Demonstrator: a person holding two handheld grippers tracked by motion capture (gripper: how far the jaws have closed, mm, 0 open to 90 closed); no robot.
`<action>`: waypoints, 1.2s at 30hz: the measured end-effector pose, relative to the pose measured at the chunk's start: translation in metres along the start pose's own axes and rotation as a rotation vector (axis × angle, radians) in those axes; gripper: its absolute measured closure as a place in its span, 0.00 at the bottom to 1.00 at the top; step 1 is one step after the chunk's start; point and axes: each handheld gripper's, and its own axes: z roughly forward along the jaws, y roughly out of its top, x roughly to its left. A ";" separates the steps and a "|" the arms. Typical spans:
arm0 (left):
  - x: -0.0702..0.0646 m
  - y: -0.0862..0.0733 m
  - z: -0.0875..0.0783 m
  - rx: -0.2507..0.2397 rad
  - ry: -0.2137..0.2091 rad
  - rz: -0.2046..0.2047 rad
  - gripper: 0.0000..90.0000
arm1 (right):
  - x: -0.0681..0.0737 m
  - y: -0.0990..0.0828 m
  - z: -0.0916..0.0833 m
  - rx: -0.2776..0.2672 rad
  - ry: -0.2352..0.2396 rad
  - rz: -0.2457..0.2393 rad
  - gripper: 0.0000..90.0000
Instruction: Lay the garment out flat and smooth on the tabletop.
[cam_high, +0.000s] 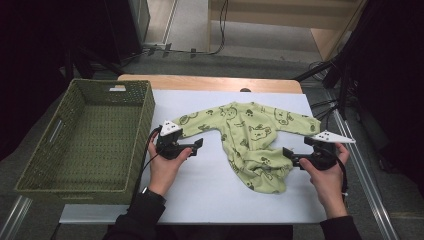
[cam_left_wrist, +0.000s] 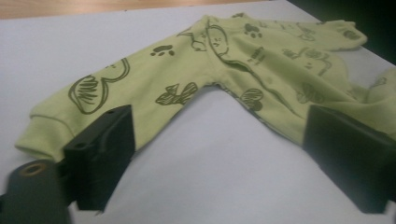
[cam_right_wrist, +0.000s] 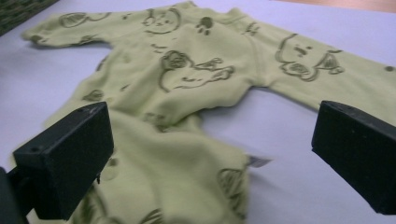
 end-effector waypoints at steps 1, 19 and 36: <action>-0.002 0.000 -0.001 0.000 -0.012 0.007 0.02 | 0.006 -0.002 -0.001 -0.005 0.008 -0.004 0.00; -0.038 -0.037 -0.018 0.024 -0.138 0.065 0.00 | 0.096 -0.052 -0.010 -0.022 0.044 -0.171 0.34; -0.068 -0.053 -0.023 0.045 -0.214 0.103 0.00 | 0.131 -0.078 0.023 0.157 0.037 -0.269 0.77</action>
